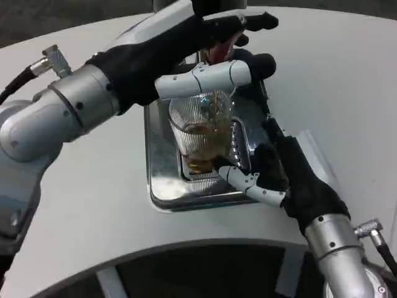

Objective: Grasp the cup under the faucet to collect the drink, then remove the cup.

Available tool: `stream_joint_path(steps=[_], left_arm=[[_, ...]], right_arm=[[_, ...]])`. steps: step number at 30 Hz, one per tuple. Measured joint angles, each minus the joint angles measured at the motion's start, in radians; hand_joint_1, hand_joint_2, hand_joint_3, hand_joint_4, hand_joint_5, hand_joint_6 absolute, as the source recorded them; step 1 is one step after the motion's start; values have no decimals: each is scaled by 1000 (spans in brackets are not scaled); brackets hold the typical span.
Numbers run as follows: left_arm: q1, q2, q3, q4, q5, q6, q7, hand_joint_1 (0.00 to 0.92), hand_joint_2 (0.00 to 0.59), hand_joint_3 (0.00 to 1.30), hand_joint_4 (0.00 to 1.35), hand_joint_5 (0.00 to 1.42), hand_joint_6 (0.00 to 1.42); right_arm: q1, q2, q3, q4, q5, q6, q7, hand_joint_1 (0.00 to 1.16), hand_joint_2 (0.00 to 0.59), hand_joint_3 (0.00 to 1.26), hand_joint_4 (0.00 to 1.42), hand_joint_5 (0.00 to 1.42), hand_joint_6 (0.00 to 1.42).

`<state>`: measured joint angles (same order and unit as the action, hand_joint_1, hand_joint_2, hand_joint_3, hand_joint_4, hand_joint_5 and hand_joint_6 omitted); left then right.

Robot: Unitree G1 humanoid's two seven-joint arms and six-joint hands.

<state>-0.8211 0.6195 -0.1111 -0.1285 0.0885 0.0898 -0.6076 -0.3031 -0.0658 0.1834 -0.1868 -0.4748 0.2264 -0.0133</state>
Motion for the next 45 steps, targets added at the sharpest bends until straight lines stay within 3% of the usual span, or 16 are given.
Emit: stream_joint_path(steps=[7,29,38,45], left_arm=[[6,11,12,-9,-2,1,-11,0,108,173,107,147,211],[17,29,23,-40,-14,20,-23,0,109,173,113,147,212],[23,47,34,-46,-35,22,-33,0,108,173,108,147,212],[27,51,39,-47,-38,22,-34,0,104,173,115,147,212]], right_arm=[[-44,33,0,51,8,0,-30,667,253,0,0,52,127],[-78,41,28,75,67,-47,-32,634,246,0,0,15,77],[-111,78,59,157,64,-46,-51,636,242,0,0,6,66],[-120,90,60,183,66,-46,-69,645,240,0,0,4,63]])
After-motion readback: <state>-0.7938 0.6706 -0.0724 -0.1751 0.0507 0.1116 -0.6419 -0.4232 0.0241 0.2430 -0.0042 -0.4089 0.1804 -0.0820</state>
